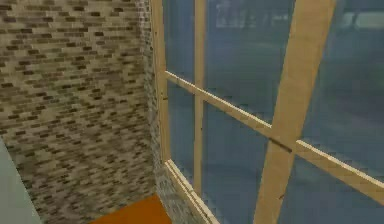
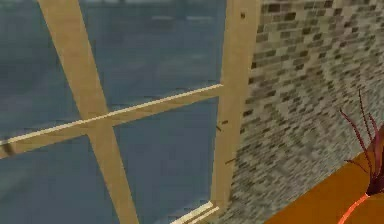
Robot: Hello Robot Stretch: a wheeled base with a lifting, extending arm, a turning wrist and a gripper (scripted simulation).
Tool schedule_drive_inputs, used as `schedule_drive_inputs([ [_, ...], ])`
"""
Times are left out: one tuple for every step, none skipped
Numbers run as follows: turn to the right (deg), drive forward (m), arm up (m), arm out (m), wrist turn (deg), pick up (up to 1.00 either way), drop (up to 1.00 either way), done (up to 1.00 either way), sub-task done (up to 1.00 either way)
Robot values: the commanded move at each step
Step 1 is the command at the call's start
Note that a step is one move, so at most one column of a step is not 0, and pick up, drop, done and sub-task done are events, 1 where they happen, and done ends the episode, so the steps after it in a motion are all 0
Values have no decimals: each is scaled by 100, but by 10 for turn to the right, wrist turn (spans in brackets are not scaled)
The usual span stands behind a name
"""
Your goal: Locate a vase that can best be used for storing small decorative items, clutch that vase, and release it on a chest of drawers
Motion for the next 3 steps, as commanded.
schedule_drive_inputs([
  [-450,0,0,0,0,0,0,0,0],
  [-450,0,0,0,0,0,0,0,0],
  [-300,0,0,0,0,0,0,0,0],
])
